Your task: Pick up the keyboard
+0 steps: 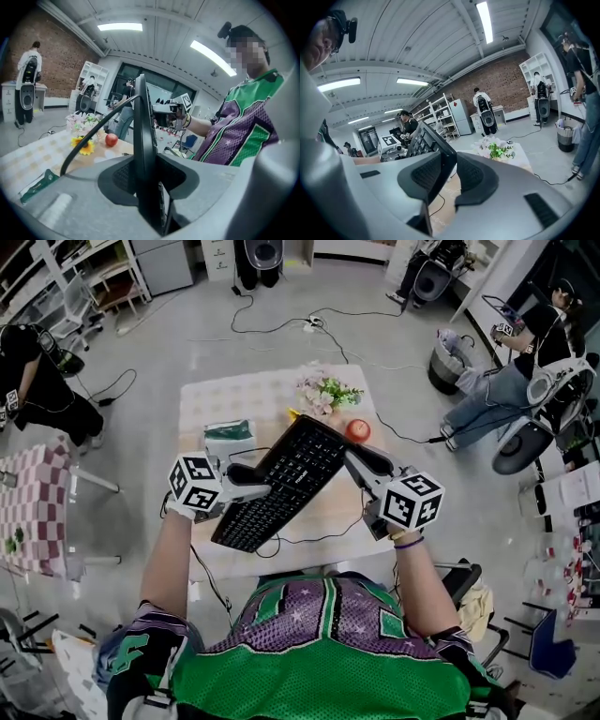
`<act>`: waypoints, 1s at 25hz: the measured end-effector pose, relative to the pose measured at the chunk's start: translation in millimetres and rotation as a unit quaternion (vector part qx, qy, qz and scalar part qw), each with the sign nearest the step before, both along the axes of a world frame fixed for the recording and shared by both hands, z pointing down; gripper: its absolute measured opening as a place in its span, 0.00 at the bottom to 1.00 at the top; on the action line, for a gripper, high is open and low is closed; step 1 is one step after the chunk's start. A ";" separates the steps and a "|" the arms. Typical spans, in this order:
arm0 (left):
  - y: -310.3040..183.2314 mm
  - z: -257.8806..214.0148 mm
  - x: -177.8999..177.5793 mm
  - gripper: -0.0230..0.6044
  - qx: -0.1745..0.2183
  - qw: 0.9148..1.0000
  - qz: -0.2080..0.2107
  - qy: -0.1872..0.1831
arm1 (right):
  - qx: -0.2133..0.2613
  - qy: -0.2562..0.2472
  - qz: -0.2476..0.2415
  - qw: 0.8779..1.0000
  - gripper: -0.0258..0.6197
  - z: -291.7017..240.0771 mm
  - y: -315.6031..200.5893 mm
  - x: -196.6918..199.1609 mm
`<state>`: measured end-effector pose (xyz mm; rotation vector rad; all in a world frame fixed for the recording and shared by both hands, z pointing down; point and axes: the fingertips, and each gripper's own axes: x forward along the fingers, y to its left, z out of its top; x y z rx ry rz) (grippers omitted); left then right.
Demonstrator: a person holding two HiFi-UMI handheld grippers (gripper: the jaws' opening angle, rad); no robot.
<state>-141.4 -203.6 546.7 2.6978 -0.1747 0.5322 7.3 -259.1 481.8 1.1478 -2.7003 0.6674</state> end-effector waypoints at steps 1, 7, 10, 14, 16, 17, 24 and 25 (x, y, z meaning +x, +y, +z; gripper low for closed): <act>0.4 -2.0 -0.3 0.24 0.005 1.000 -0.010 -0.002 | 0.003 -0.002 0.003 1.000 0.18 -0.9 -0.7 0.3; 8.7 -16.3 -4.1 0.21 0.017 0.998 -0.060 -0.006 | 0.015 -0.012 0.007 1.000 0.19 -7.9 0.2 -0.6; 13.9 -19.2 -9.0 0.20 0.032 0.996 -0.082 -0.012 | 0.024 -0.008 0.014 1.000 0.19 -10.4 2.6 -0.1; 20.3 -22.7 -21.2 0.20 0.054 0.990 -0.128 -0.027 | 0.033 0.002 0.036 0.999 0.18 -11.2 2.1 7.2; 25.3 -24.2 -24.6 0.20 0.062 0.987 -0.146 -0.035 | 0.035 0.009 0.043 0.998 0.18 -9.5 3.8 11.6; 27.4 -24.6 -25.9 0.20 0.064 0.985 -0.154 -0.038 | 0.036 0.012 0.047 0.998 0.18 -8.6 4.6 13.5; 35.0 -32.2 -36.5 0.20 0.072 0.968 -0.233 -0.060 | 0.047 0.034 0.080 0.995 0.18 -5.4 19.4 29.0; 34.7 -35.7 -38.5 0.20 0.075 0.964 -0.248 -0.060 | 0.045 0.037 0.082 0.995 0.18 -4.1 22.1 31.0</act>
